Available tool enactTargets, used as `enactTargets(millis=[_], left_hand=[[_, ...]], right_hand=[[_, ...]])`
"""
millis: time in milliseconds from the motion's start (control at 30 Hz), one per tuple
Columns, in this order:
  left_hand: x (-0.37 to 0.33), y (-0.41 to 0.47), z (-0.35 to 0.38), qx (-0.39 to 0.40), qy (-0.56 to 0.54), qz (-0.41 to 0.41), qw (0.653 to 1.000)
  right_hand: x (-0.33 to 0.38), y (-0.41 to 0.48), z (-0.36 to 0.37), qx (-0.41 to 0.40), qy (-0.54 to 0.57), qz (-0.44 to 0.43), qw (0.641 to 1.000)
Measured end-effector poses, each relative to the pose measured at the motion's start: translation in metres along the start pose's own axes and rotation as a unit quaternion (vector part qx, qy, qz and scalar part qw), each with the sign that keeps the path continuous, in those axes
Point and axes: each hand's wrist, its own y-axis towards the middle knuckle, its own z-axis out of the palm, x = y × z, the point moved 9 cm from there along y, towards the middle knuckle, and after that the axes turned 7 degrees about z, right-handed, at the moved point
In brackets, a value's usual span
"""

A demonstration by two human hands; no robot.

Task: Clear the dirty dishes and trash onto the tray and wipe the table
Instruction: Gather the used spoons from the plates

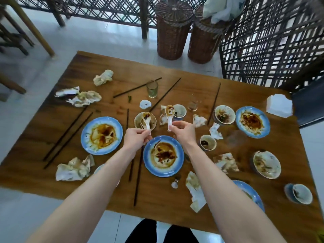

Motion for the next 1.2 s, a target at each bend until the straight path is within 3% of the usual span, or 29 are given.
enactTargets(millis=[367,767,1067,1200], left_hand=[[0.013,0.024,-0.019,0.001,0.058,-0.018,0.998],[0.003,0.028,-0.017,-0.011,0.112,0.023,0.993],[0.017,0.021,-0.034,-0.044,0.07,0.004,0.997],[0.017,0.02,-0.031,-0.03,0.044,0.01,0.999]], right_hand=[[-0.006,-0.003,0.048,0.064,-0.013,0.042,0.997],[-0.006,0.004,0.067,0.12,-0.048,0.068,0.989],[-0.004,0.006,0.084,0.139,-0.001,0.103,0.985],[-0.006,0.007,0.087,0.139,-0.03,0.092,0.986]])
